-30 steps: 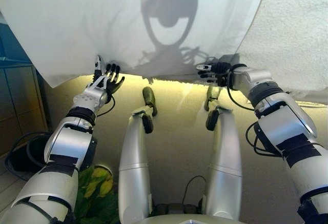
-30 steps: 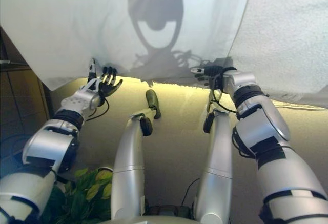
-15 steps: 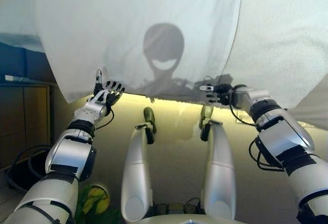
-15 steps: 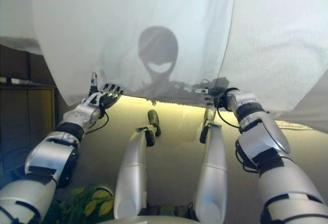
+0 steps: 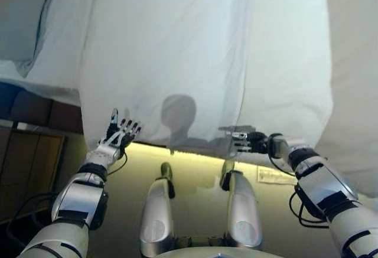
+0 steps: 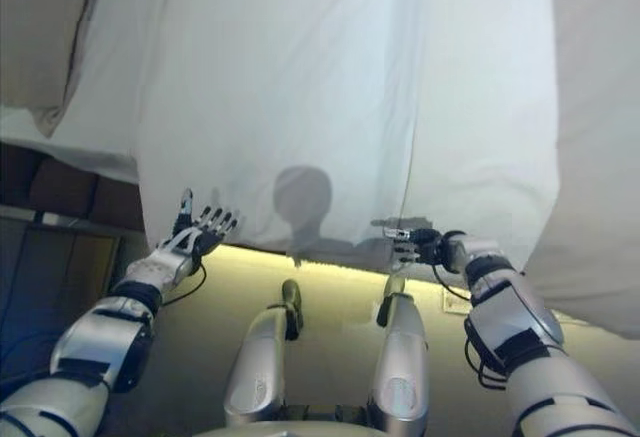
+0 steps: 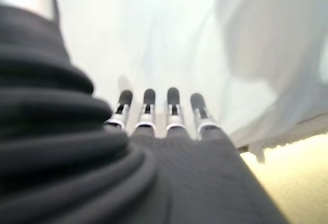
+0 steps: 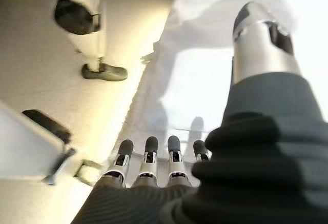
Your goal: Make the bed neatly
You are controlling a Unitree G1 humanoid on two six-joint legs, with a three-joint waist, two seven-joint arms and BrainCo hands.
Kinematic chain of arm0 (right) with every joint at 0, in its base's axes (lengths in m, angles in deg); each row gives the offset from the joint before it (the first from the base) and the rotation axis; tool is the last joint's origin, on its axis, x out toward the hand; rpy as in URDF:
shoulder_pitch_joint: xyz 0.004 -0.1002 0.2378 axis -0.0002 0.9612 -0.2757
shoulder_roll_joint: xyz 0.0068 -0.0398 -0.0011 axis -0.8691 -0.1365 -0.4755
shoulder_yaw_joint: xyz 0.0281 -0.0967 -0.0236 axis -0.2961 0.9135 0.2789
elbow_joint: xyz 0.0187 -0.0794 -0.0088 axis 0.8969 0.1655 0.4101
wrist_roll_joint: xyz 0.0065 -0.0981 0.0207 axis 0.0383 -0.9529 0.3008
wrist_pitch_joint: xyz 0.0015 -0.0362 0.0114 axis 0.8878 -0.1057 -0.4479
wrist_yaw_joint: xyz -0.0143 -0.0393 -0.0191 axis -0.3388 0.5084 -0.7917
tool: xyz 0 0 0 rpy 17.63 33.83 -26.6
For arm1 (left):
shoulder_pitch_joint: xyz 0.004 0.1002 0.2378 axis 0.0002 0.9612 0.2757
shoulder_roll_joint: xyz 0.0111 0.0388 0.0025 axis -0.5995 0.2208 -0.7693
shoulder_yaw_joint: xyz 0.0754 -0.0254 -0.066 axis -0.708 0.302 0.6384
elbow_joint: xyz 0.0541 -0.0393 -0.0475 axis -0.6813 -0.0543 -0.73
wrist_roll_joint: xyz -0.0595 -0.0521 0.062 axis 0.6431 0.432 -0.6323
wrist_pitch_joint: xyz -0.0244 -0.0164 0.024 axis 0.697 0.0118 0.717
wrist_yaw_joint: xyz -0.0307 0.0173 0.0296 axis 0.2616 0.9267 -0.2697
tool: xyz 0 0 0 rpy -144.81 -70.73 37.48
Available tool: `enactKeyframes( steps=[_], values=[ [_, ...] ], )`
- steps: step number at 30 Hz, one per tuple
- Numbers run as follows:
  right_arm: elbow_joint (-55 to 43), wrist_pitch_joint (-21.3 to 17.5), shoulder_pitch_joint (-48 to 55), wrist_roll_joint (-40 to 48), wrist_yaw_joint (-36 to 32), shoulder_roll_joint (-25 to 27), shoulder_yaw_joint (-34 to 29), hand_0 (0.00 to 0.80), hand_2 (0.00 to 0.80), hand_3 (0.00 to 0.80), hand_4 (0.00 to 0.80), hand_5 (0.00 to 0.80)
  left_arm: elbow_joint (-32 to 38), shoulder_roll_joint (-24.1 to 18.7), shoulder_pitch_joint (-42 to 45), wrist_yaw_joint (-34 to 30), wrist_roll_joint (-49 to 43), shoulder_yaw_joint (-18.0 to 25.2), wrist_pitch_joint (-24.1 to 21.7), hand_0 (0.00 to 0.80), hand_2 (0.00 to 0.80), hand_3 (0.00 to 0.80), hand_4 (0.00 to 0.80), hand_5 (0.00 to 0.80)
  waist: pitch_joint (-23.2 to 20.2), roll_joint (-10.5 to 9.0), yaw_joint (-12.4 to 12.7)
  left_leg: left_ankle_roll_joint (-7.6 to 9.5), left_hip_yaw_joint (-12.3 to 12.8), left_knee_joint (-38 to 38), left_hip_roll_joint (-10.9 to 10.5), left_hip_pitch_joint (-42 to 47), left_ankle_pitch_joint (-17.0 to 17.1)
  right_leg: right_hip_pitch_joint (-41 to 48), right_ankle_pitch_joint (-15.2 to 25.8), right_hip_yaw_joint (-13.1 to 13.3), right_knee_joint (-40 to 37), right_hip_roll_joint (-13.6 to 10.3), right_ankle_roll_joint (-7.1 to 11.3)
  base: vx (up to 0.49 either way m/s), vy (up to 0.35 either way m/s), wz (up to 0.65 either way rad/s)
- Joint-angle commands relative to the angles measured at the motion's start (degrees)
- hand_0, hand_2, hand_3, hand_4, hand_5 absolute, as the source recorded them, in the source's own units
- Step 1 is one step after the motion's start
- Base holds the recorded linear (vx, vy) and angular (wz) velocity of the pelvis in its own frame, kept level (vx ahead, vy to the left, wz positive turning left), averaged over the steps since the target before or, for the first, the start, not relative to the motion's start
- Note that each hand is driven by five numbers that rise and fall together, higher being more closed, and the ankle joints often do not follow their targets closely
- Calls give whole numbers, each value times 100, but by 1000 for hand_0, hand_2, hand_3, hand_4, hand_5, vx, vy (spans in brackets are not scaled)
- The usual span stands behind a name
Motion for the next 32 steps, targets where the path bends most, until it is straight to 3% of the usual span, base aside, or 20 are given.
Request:
enactKeyframes(
  steps=[1,5,7,13,17,19,25,32],
  values=[
    [-156,-435,438,80,-205,76,-233,0,0,0,0,0,176,-17,315,-348,-316,223,-93,0,0,0,0,0,-441,-96,179,92,121,141,-212,183,-129,1047,357,-204,-1243,-97,325,187,-69,-3],
    [-374,-669,1409,149,-56,-17,-638,0,0,0,0,0,310,87,1149,-552,-1154,324,-281,0,0,0,0,0,-957,-75,171,80,168,-782,-282,997,52,1910,588,-265,-2127,9,499,289,-79,-3],
    [-402,-800,2003,36,-78,-51,-946,0,0,0,0,0,269,169,1646,-702,-2001,388,-492,0,0,0,0,0,-1256,-59,161,88,221,-1196,-306,1370,136,2247,758,-268,-2531,60,599,271,-38,6],
    [-119,-986,3140,138,50,-369,-1540,0,0,0,0,0,33,327,2387,-1055,-3688,337,-1006,0,0,0,0,0,-1828,20,118,137,352,-2044,-338,2011,291,2722,1068,-260,-3197,168,733,180,-19,-4],
    [221,-938,3504,467,140,-700,-1871,0,0,0,0,0,-57,588,2595,-1066,-3773,392,-1158,0,0,0,0,0,-2002,49,114,153,346,-2343,-390,2196,307,2857,1047,-292,-3324,254,745,65,-25,-9],
    [526,-1070,3649,694,416,-934,-2110,0,0,0,0,0,-352,798,2733,-1088,-4358,354,-1257,0,0,0,0,0,-2084,16,88,210,361,-2303,-407,2259,241,2898,993,-257,-3288,273,717,64,-35,-5],
    [1059,-1287,3883,1226,1082,-1157,-2749,0,0,0,0,0,-881,1141,3110,-1042,-5125,359,-1028,0,0,0,0,0,-2183,-28,13,264,502,-2286,-362,2468,102,3054,924,-195,-3304,317,701,63,-31,-9],
    [1263,-1328,3980,1139,1267,-1218,-2933,0,0,0,0,0,-997,1155,3211,-1060,-4692,560,-818,0,0,0,0,0,-2198,-29,-41,280,558,-2284,-327,2601,42,3141,894,-102,-3313,357,682,29,-3,-11]
  ],
)
